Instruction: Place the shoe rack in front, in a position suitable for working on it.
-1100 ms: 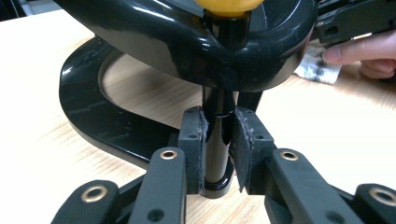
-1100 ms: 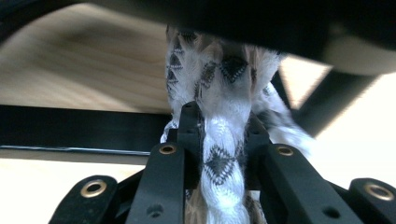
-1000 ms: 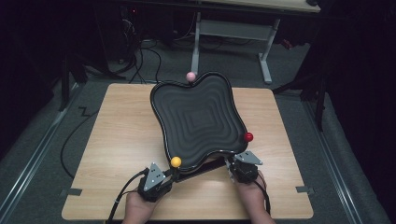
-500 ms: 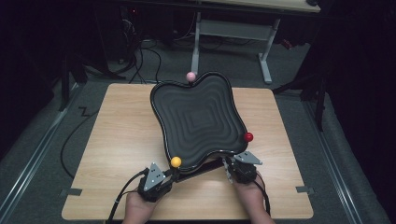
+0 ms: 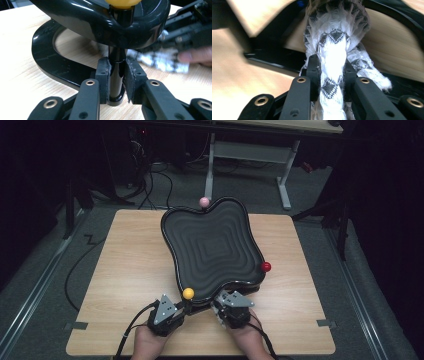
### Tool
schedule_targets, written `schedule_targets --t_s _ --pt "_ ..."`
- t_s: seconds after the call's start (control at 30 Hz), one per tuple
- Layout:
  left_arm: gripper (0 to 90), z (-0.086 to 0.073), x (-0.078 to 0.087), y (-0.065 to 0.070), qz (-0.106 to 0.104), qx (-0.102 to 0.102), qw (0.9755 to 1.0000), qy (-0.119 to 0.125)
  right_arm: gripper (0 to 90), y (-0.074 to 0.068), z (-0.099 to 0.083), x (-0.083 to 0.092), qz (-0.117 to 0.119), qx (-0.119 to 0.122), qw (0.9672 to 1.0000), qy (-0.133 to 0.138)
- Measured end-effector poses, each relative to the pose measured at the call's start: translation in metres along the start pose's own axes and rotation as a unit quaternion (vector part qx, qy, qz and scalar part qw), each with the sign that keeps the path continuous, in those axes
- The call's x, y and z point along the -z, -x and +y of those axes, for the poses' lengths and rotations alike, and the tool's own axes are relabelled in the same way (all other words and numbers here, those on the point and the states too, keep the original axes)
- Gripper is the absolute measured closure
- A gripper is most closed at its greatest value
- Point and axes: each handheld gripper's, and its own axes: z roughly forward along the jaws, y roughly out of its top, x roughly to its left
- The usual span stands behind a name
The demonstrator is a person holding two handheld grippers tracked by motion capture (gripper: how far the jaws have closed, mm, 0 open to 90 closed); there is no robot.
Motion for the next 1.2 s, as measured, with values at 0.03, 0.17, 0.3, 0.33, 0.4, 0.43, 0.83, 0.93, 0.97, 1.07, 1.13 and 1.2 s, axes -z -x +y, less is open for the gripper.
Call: schedule_targets --t_s 0.03,0.17,0.3,0.33,0.4,0.43,0.83,0.93,0.97,1.07,1.13,1.2 --pt "74.5 0.000 0.000 0.000 0.000 0.000 1.0000 0.000 75.7 -0.006 0.001 -0.001 0.006 0.007 1.0000 0.000" --pt "74.5 0.000 0.000 0.000 0.000 0.001 1.0000 -0.001 76.0 -0.026 0.005 -0.005 0.033 0.022 0.9992 0.001" --pt "74.5 0.000 0.000 0.000 0.001 0.000 1.0000 -0.001 76.4 -0.045 0.009 -0.009 0.080 0.022 0.9965 -0.001" --pt "74.4 0.000 0.000 0.000 0.003 0.001 1.0000 -0.002 76.3 -0.050 0.009 -0.010 0.083 0.027 0.9962 -0.001" --pt "74.4 0.000 0.002 -0.002 0.004 0.003 1.0000 -0.002 76.7 -0.055 0.010 -0.011 0.084 0.033 0.9959 -0.002" --pt "74.4 0.000 0.002 -0.003 0.003 0.003 1.0000 -0.003 77.2 -0.054 0.011 -0.012 0.089 0.026 0.9956 -0.003" --pt "74.4 0.000 0.002 -0.004 0.002 -0.001 1.0000 -0.002 77.9 -0.027 0.009 0.003 0.055 0.012 0.9984 0.003" --pt "74.4 0.000 0.002 -0.006 0.004 0.001 1.0000 -0.002 77.8 -0.012 0.006 0.011 0.042 0.004 0.9991 0.003" --pt "74.4 0.000 0.002 -0.007 0.006 0.002 1.0000 -0.002 77.8 -0.007 0.006 0.015 0.036 0.006 0.9993 0.003" --pt "74.4 0.000 0.002 -0.009 0.004 0.002 1.0000 -0.003 77.9 0.019 0.003 0.031 0.008 0.002 1.0000 0.003" --pt "74.4 0.000 0.002 -0.009 0.004 0.002 1.0000 -0.003 77.9 0.026 0.001 0.036 0.001 -0.006 1.0000 0.005" --pt "74.4 0.000 0.001 -0.009 0.004 0.001 1.0000 -0.002 77.9 0.041 -0.007 0.045 -0.016 -0.020 0.9997 0.003"
